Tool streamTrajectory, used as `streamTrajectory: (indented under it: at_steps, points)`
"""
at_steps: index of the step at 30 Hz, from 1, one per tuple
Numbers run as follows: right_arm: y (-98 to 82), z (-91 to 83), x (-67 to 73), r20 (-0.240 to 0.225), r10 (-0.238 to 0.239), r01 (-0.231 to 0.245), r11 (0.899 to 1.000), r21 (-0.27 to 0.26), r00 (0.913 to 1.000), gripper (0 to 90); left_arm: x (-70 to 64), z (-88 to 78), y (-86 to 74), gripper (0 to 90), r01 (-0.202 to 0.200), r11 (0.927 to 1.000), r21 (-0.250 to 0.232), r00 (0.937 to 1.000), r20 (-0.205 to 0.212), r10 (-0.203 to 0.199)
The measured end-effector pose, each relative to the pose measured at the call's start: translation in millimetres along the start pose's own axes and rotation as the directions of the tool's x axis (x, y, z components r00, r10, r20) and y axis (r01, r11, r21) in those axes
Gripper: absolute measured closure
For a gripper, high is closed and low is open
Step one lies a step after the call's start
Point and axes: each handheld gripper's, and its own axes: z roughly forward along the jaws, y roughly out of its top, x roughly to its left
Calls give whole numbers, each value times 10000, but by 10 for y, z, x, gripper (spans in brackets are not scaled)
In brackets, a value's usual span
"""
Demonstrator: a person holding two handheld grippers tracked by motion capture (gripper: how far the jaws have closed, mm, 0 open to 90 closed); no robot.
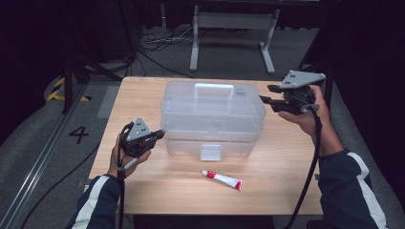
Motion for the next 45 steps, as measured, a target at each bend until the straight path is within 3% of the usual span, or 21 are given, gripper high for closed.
streamTrajectory:
  at_steps: [3,5,9,17,28,40,45]
  points:
    - [-175,-59,-33,246,-76,76,10000,0,9997,543,-14,8,23,898,-64,10000,-38,10000,35,64]
    - [-351,-91,-83,372,203,-200,9998,-62,9991,520,-11,9,41,898,-28,10000,-84,10000,49,29]
    - [-696,-77,-128,-10,826,-826,9961,-306,9966,481,23,3,71,898,72,9997,-212,10000,2,-72]
    - [-1068,162,30,-844,701,-719,9972,-183,9940,440,43,6,86,898,80,9996,-265,10000,1,-80]
    - [-1118,320,220,-1370,391,-465,9976,-508,9898,415,49,0,111,898,1,9997,-251,10000,1,-1]
    - [-1137,360,311,-796,190,-293,9910,-1308,9966,483,43,-2,106,865,-81,9997,-251,9999,-108,78]
    - [-1120,318,333,-321,105,-169,9790,-2032,9994,559,24,-17,84,817,-106,9997,-231,9999,-126,103]
